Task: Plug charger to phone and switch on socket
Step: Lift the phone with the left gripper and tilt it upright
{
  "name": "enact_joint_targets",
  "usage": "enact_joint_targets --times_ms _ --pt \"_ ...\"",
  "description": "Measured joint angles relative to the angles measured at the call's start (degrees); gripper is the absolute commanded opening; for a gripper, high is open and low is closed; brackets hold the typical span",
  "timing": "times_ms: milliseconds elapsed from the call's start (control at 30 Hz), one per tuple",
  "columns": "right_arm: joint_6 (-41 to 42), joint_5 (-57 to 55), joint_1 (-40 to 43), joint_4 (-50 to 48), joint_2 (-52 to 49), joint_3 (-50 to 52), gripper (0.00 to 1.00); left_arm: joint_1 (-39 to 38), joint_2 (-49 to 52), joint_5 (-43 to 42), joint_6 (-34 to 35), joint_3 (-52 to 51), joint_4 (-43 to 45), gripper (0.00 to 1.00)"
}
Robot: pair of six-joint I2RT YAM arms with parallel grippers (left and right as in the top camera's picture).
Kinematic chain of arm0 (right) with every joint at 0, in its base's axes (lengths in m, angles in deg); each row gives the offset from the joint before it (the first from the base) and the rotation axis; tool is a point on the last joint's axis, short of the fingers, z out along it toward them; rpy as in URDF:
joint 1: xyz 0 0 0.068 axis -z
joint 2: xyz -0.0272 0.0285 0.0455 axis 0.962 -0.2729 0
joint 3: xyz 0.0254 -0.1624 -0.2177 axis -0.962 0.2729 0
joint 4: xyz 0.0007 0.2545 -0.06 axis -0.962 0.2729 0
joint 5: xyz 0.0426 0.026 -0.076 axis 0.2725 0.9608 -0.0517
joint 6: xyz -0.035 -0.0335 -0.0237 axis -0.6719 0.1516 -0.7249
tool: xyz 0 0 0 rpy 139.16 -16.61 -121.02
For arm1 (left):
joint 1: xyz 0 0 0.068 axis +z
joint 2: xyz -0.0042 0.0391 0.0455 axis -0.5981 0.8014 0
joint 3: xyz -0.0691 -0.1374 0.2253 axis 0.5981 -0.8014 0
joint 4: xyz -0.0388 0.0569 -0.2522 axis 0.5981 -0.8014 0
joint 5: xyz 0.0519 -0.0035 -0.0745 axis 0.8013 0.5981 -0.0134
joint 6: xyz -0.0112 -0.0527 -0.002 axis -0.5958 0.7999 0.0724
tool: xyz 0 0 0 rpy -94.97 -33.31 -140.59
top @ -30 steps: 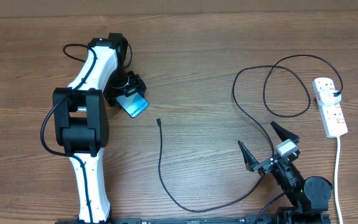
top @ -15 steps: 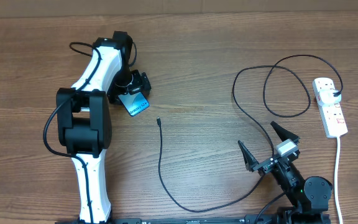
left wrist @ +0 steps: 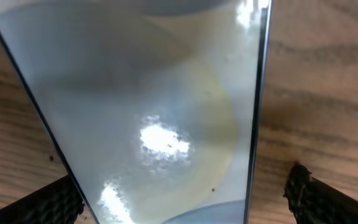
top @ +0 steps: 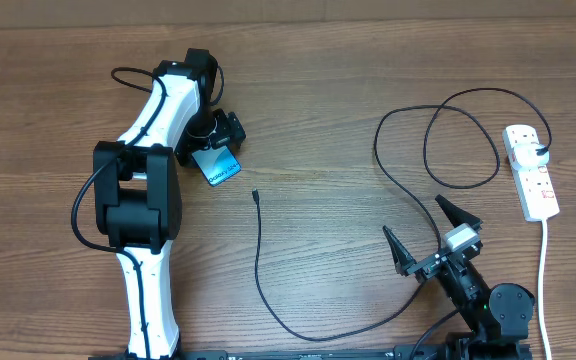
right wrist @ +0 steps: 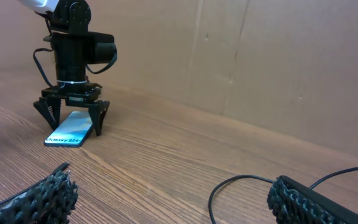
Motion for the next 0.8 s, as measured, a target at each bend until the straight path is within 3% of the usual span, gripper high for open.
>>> enact_joint_targets --times_ms 233,567,667,800 --pt "-0.04 0.02 0.00 0.00 0.00 0.00 1.00 0.39 -0.09 0.57 1.07 0.00 1.16 1.00" --pt "0.00 0.00 0.00 0.02 0.00 0.00 1.00 0.61 -0.11 1.66 -2.64 0.00 1.88 1.00" --pt "-0.02 0.00 0.00 0.02 0.00 0.00 1.00 0.61 -0.11 1.70 -3.23 0.00 1.70 0.90" --pt "0.00 0.00 0.00 0.02 0.00 0.00 1.00 0.66 -0.11 1.79 -3.48 0.00 1.64 0.89"
